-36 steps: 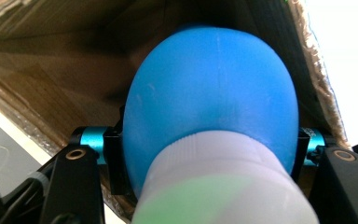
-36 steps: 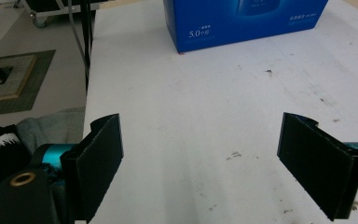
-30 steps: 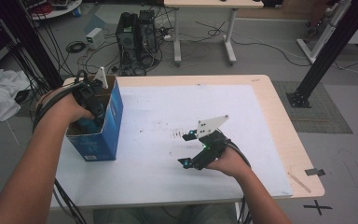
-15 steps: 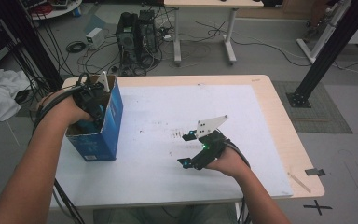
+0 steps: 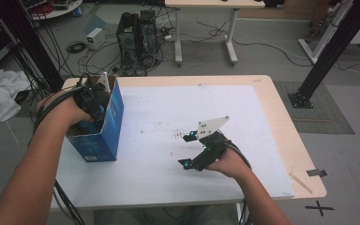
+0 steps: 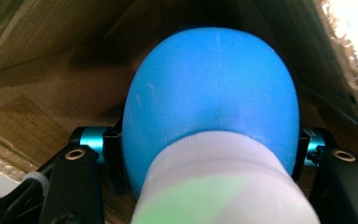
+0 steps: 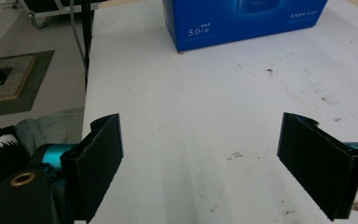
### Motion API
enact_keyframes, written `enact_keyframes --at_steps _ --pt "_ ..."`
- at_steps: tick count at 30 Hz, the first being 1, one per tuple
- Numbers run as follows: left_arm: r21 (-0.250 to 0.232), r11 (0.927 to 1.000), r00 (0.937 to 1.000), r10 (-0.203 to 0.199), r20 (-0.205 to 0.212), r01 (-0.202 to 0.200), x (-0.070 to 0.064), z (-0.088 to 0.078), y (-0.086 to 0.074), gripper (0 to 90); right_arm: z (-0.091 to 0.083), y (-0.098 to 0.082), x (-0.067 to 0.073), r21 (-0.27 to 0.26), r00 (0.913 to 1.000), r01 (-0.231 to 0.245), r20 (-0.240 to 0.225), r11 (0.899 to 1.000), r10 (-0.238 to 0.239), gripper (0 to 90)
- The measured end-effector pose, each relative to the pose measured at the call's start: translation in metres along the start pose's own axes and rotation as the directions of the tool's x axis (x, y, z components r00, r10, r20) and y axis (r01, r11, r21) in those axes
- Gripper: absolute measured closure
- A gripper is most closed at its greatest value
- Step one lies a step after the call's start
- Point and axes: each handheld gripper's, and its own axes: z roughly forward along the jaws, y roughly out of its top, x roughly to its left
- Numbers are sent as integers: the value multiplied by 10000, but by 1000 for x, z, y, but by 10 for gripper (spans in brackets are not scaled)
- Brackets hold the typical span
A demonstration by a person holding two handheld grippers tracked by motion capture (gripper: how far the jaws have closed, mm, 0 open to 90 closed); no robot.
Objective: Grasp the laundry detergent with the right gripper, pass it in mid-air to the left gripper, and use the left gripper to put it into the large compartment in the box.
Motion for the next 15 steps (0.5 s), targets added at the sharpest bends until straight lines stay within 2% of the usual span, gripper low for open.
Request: enact_keyframes --at_steps 7,8,11,12,13,14,15 --pt "-120 9999 10000 27 33 -27 2 0 -2 376 -2 0 1 -73 10000 -6 9 10000 6 135" --pt "-159 9998 9999 -101 47 102 1 0 -2 375 -2 0 1 -93 10000 -27 -9 10000 27 135" --pt "-76 10000 10000 -38 -12 38 1 0 -2 374 -2 0 1 -94 10000 -1 -15 10000 1 135" --pt "-84 9999 9999 -62 98 63 1 0 -2 365 -2 1 1 -111 10000 7 20 9999 -6 135" --pt "-229 9996 9998 -186 -63 184 -1 0 -2 358 -2 1 2 -124 10000 19 6 9999 -19 135" --pt "-93 10000 10000 -13 -76 12 0 -2 -2 354 -3 1 2 -87 10000 -34 8 10000 34 135" --pt "-195 9997 9999 -117 -88 115 0 -1 -2 344 -2 1 3 -134 10000 -4 36 9999 4 135"
